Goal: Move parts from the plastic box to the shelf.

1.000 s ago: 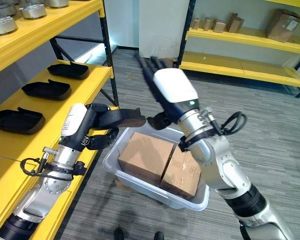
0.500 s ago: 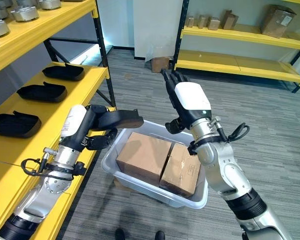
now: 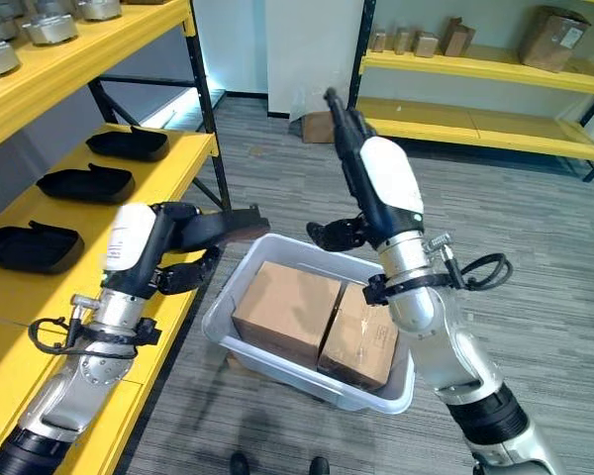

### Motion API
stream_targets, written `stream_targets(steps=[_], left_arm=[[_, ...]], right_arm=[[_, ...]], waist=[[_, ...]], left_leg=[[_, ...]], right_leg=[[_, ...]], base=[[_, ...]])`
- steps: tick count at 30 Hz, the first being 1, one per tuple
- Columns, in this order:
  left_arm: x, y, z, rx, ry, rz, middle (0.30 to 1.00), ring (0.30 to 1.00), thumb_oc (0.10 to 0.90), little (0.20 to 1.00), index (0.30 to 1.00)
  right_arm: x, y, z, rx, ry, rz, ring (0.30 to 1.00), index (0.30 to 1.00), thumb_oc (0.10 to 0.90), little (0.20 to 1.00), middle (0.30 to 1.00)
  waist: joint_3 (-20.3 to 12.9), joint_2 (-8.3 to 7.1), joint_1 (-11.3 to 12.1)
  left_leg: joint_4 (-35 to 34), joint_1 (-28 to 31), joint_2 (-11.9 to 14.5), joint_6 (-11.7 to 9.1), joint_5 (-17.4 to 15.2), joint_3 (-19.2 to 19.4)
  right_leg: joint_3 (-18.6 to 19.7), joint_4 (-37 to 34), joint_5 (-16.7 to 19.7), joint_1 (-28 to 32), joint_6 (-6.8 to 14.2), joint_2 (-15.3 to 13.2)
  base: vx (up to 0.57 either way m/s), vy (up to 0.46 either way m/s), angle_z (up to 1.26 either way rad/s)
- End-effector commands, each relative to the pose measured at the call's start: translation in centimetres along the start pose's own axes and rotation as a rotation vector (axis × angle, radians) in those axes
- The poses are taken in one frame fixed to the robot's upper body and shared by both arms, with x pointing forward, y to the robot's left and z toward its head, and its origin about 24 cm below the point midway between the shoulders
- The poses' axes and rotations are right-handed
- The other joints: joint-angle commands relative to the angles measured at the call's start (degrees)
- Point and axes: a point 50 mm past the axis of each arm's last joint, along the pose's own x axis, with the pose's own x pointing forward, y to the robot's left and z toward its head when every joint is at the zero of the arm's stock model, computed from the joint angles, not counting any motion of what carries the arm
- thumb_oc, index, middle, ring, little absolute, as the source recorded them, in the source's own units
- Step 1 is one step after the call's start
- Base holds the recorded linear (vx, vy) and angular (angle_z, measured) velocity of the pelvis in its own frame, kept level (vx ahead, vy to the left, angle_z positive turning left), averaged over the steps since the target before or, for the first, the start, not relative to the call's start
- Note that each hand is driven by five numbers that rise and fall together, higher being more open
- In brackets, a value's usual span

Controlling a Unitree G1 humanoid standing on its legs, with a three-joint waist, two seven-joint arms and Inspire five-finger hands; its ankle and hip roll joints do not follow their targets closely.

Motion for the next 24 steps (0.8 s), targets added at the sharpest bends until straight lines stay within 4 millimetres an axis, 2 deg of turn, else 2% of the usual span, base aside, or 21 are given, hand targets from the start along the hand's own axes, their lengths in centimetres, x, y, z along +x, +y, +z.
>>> stream_targets(steps=[1, 7, 9, 10, 11, 12, 13, 15, 18, 21, 24], left_arm=[[1.3, 4.7, 1.5, 0.100, -0.205, 0.280, 0.300, 0.300, 0.400, 0.300, 0.300], [-1.3, 5.6, 0.5, 0.205, -0.183, 0.331, 0.300, 0.300, 0.400, 0.300, 0.300], [-2.5, 6.0, 0.4, 0.240, -0.177, 0.372, 0.300, 0.300, 0.400, 0.300, 0.300], [-2.5, 6.0, 0.4, 0.240, -0.177, 0.372, 0.300, 0.300, 0.400, 0.300, 0.300], [-2.8, 6.1, 0.6, 0.247, -0.190, 0.405, 0.300, 0.300, 0.400, 0.300, 0.300], [-2.6, 6.0, 0.9, 0.243, -0.205, 0.410, 0.300, 0.300, 0.400, 0.300, 0.300], [-2.2, 5.8, 1.6, 0.252, -0.263, 0.423, 0.300, 0.300, 0.400, 0.300, 0.300], [-2.0, 5.9, 2.4, 0.273, -0.334, 0.440, 0.300, 0.300, 0.400, 0.300, 0.300], [-1.5, 5.9, 3.0, 0.286, -0.380, 0.443, 0.300, 0.300, 0.400, 0.300, 0.300], [-0.7, 5.5, 3.6, 0.322, -0.424, 0.470, 0.300, 0.300, 0.400, 0.300, 0.300], [-0.8, 5.5, 4.4, 0.339, -0.475, 0.487, 0.300, 0.300, 0.400, 0.300, 0.300]], right_arm=[[-0.4, -1.5, 0.9, 0.108, -0.093, -0.153, 1.000, 1.000, 0.900, 1.000, 1.000], [-3.3, 1.5, -1.5, 0.247, 0.022, -0.098, 1.000, 1.000, 0.900, 1.000, 1.000], [-3.7, 2.8, -1.5, 0.295, 0.028, -0.057, 1.000, 1.000, 0.900, 1.000, 1.000], [-3.7, 2.8, -1.5, 0.295, 0.028, -0.057, 1.000, 1.000, 0.900, 1.000, 1.000], [-3.9, 3.8, -1.3, 0.372, 0.043, -0.031, 1.000, 1.000, 0.900, 1.000, 1.000], [-3.9, 3.9, -1.0, 0.418, 0.035, -0.013, 1.000, 1.000, 0.900, 1.000, 1.000], [-3.9, 3.8, -0.6, 0.457, 0.004, 0.004, 1.000, 1.000, 0.900, 1.000, 1.000], [-3.7, 3.7, -0.6, 0.494, -0.008, -0.002, 1.000, 1.000, 0.900, 1.000, 1.000], [-3.8, 3.7, -0.6, 0.479, -0.024, -0.002, 1.000, 1.000, 0.900, 1.000, 1.000], [-4.0, 3.7, -0.5, 0.450, -0.060, -0.022, 1.000, 1.000, 0.900, 1.000, 1.000], [-3.9, 3.2, 0.0, 0.450, -0.085, -0.072, 1.000, 1.000, 0.900, 1.000, 1.000]], waist=[[-5.40, -0.57, 1.92], [-4.79, 0.39, 3.51], [-3.95, 1.25, 5.09], [-3.95, 1.25, 5.09], [-3.01, 1.70, 5.77], [-2.68, 1.46, 5.31], [-2.10, 0.73, 4.61], [-2.14, -0.01, 4.47], [-2.70, -0.02, 3.81], [-4.01, 1.49, 3.23], [-4.29, 2.19, 4.00]], left_leg=[[-0.39, 3.69, 1.93, -2.74, -6.55, -0.61], [-0.20, 2.53, 2.02, -3.31, -5.75, -2.69], [-0.30, 0.82, 1.75, -4.04, -4.57, -4.64], [-0.30, 0.82, 1.75, -4.04, -4.57, -4.64], [0.05, -1.96, 1.99, -4.95, -2.81, -1.35], [1.47, -2.66, 2.60, -5.05, -2.65, 2.58], [6.31, -3.44, 4.02, -4.60, -4.71, 6.81], [11.09, -2.94, 5.43, -4.30, -8.54, 8.35], [16.27, -2.23, 7.93, -4.95, -8.19, 9.82], [8.89, 1.29, 5.23, -3.91, -10.17, 10.02], [4.94, 2.51, 3.47, -3.44, -9.51, 8.33]], right_leg=[[-1.42, 4.31, -5.13, 0.32, 4.18, -2.88], [-3.25, 4.70, -6.03, 0.09, 2.99, -1.84], [-4.57, 4.49, -6.24, -0.36, 2.38, -1.48], [-4.57, 4.49, -6.24, -0.36, 2.38, -1.48], [-8.28, 4.16, -6.24, -0.17, 2.28, -1.74], [-10.91, 4.43, -6.11, -0.25, 2.20, -2.27], [-13.70, 5.82, -6.26, -0.87, 1.90, -3.56], [-14.79, 7.46, -6.84, -1.57, 2.03, -4.74], [-16.32, 8.49, -6.91, -2.62, 1.57, -5.35], [-17.40, 8.02, -5.46, -3.04, 3.09, -6.37], [-17.26, 6.55, -4.22, -2.03, 4.93, -7.32]], base=[[-0.03, -0.154, 0.03], [-0.04, -0.114, 0.13], [-0.08, -0.073, 0.28], [-0.17, 0.026, 0.37], [-0.23, 0.067, 0.53], [-0.34, 0.106, 1.03], [-0.22, 0.105, 1.53], [-0.17, 0.138, 1.38], [-0.17, 0.245, 0.62], [-0.14, 0.446, 0.39], [-0.14, 0.421, 0.43]])
